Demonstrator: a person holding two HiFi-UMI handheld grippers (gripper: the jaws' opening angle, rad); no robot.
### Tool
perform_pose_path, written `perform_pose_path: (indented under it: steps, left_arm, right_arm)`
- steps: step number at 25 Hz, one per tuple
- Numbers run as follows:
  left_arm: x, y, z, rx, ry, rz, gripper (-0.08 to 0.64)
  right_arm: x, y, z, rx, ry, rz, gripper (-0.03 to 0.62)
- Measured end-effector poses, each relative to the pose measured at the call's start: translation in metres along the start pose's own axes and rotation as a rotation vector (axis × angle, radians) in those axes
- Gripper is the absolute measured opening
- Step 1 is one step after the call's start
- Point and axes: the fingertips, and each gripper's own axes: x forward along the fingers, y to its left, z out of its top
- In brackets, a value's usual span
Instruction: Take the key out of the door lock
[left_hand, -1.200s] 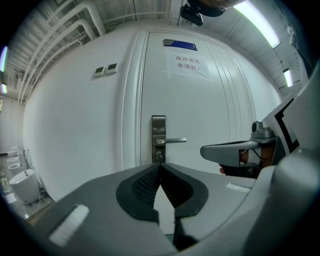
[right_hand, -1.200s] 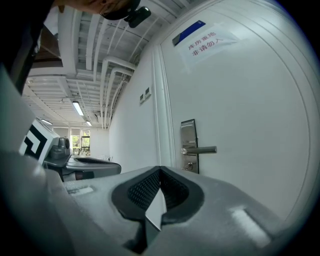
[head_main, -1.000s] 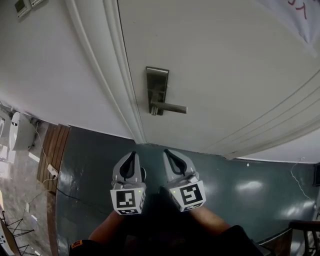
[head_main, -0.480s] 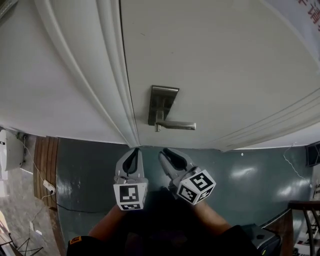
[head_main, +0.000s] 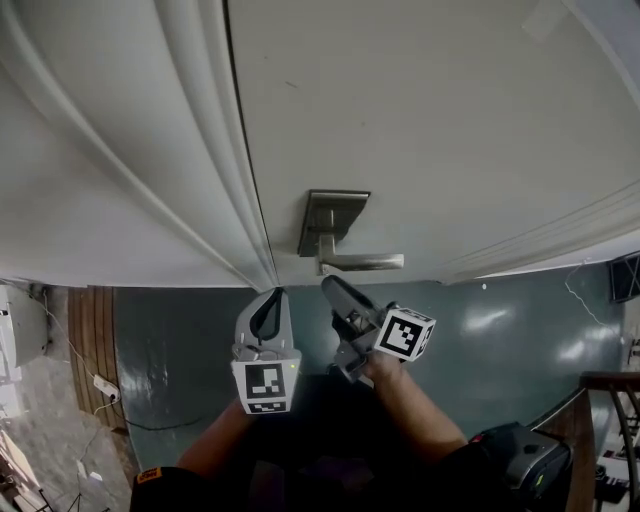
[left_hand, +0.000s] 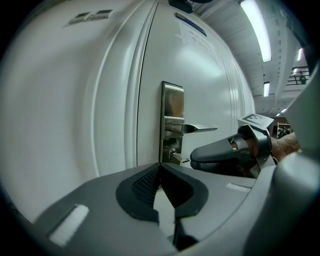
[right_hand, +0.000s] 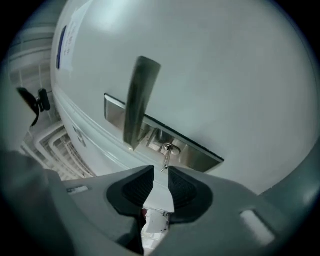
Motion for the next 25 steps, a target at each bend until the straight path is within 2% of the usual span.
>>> perform_pose_path:
  steps: [4,10,12,14,25]
  left_arm:
    - [0.007,0.007,0.0,0.009,0.007,-0.01,0.02]
    - [0.017,0.009,0.007,0.018,0.001,-0.024,0.018]
    - [0.018,0.009,0.009,0.018,-0.001,-0.027,0.018]
    - [0.019,0.009,0.01,0.017,-0.003,-0.028,0.018]
    - [0.01,0.007,0.007,0.011,-0.005,-0.018,0.018]
  right_arm:
    - [0.012,-0.004,0.003,0.142,-0.031,0.069,0.071]
    - [0.028,-0.005,0.01,0.253,-0.049,0.116,0.069]
    - [0.031,-0.007,0.011,0.28,-0.052,0.117,0.063]
    - [0.031,-0.01,0.01,0.3,-0.056,0.11,0.031]
    - [0.029,-0.015,0.009,0.383,-0.079,0.111,0.015]
